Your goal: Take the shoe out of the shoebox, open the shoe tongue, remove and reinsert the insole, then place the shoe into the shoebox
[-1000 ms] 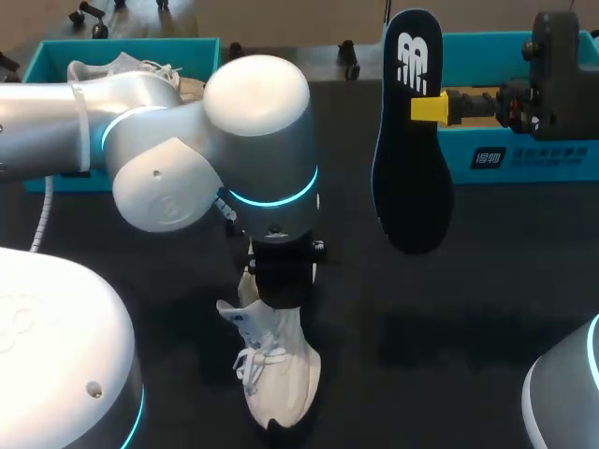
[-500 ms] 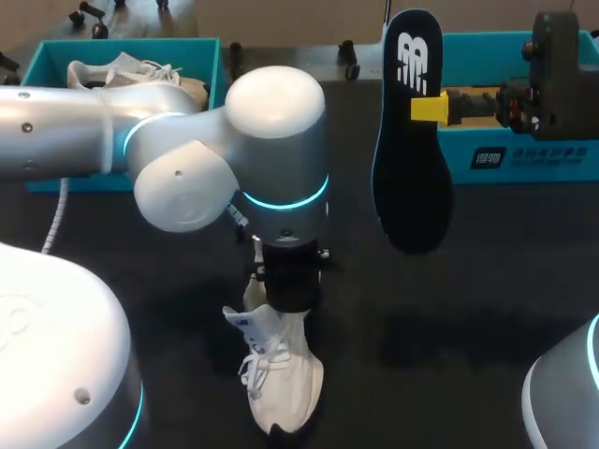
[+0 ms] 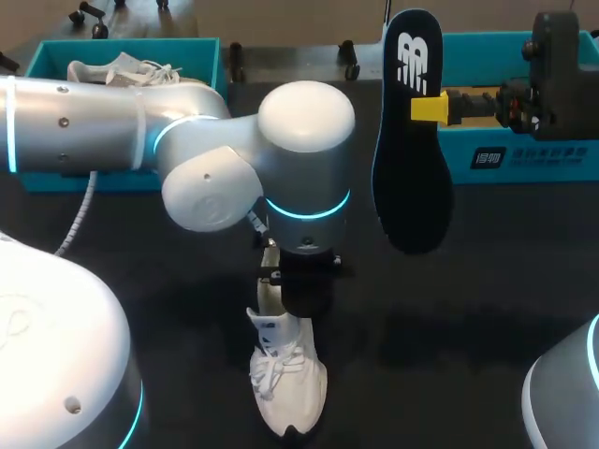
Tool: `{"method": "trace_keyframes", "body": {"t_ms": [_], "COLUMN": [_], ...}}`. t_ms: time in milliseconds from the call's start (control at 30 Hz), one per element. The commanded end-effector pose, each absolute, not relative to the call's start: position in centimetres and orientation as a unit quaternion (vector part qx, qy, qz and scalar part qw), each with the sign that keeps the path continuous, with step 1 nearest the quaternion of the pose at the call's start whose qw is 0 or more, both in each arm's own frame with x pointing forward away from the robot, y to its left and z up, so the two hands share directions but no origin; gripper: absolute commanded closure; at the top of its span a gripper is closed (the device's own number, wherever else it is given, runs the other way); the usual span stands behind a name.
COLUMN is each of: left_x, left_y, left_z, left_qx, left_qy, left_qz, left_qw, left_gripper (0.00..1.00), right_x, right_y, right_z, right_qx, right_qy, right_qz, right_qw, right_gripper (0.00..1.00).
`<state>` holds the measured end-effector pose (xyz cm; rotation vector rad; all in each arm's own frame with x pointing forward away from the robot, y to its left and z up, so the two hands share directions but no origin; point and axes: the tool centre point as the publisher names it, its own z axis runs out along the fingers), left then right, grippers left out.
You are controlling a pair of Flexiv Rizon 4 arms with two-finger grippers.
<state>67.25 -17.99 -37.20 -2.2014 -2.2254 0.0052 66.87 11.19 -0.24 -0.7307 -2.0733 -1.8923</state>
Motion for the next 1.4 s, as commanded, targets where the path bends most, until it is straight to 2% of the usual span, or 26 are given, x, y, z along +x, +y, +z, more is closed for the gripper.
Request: {"method": "trace_keyframes", "body": {"t_ms": [33, 100, 233, 367, 500, 567, 867, 1400], "left_x": [67.7, 67.8, 68.0, 68.1, 68.3, 68.6, 70.1, 73.2], "left_y": [-18.7, -18.7, -18.7, -18.5, -18.1, -17.8, -15.6, -15.0], "left_z": [-38.1, -38.1, -37.9, -37.1, -34.8, -33.0, -25.0, -18.4], "left_qx": [-0.703, -0.702, -0.701, -0.699, -0.683, -0.672, -0.627, -0.576], "left_qy": [-0.712, -0.712, -0.713, -0.715, -0.727, -0.735, -0.736, -0.682], "left_qz": [-0.001, -0.001, 0.002, 0.006, 0.016, 0.027, 0.076, 0.226], "left_qw": [0.010, 0.009, -0.002, -0.025, -0.062, -0.090, -0.245, -0.391], "left_gripper": [0.75, 0.62, 0.52, 0.25, 0.14, 0.00, 0.00, 0.00], "right_x": [66.9, 66.9, 66.9, 66.9, 66.9, 66.9, 66.9, 66.9], "right_y": [11.3, 11.3, 11.3, 11.3, 11.3, 11.3, 11.3, 11.3], "right_z": [-0.3, -0.3, -0.3, -0.3, -0.3, -0.3, -0.3, -0.3], "right_qx": [-0.251, -0.251, -0.251, -0.251, -0.251, -0.251, -0.251, -0.251], "right_qy": [-0.710, -0.710, -0.710, -0.710, -0.710, -0.710, -0.710, -0.710], "right_qz": [-0.647, -0.647, -0.647, -0.647, -0.647, -0.647, -0.647, -0.647], "right_qw": [0.120, 0.120, 0.120, 0.120, 0.120, 0.120, 0.120, 0.120], "right_gripper": [1.00, 1.00, 1.00, 1.00, 1.00, 1.00, 1.00, 1.00]}}
